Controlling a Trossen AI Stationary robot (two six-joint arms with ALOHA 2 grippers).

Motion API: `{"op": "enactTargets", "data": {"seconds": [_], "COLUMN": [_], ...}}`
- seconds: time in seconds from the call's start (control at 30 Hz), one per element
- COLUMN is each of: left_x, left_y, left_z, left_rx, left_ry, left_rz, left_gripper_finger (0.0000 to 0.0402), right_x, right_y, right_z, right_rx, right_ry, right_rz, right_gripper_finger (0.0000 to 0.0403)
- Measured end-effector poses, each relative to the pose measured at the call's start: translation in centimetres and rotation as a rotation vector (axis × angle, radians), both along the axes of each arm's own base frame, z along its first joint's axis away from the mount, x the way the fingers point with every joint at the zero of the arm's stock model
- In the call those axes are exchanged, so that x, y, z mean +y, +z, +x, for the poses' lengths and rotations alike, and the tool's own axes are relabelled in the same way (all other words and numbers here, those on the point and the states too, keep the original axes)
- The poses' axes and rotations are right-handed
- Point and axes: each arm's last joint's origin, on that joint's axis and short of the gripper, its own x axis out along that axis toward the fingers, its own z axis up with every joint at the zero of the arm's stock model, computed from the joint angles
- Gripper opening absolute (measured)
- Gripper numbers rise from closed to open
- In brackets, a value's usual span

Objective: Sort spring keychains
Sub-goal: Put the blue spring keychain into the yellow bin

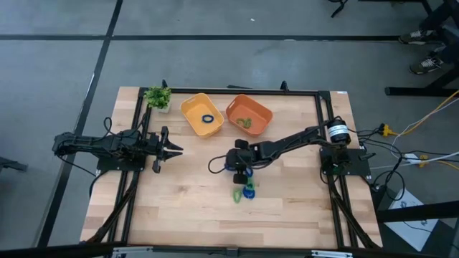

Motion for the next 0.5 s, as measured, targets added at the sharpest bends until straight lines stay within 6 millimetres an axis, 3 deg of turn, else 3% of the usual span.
{"op": "enactTargets", "data": {"seconds": [0.23, 0.5], "left_x": [0.0, 0.0], "left_y": [0.0, 0.0], "left_z": [0.0, 0.0], "left_rx": [0.0, 0.0], "left_ry": [0.0, 0.0], "left_rz": [0.0, 0.0], "left_gripper_finger": [0.0068, 0.0069], "right_x": [-1.0, -2.7], "right_y": [4.1, 9.7], "right_z": [1.6, 3.7], "right_rx": [0.031, -0.087], "right_ry": [0.115, 0.158], "right_rz": [0.028, -0.034], "right_gripper_finger": [0.0014, 0.0014]}}
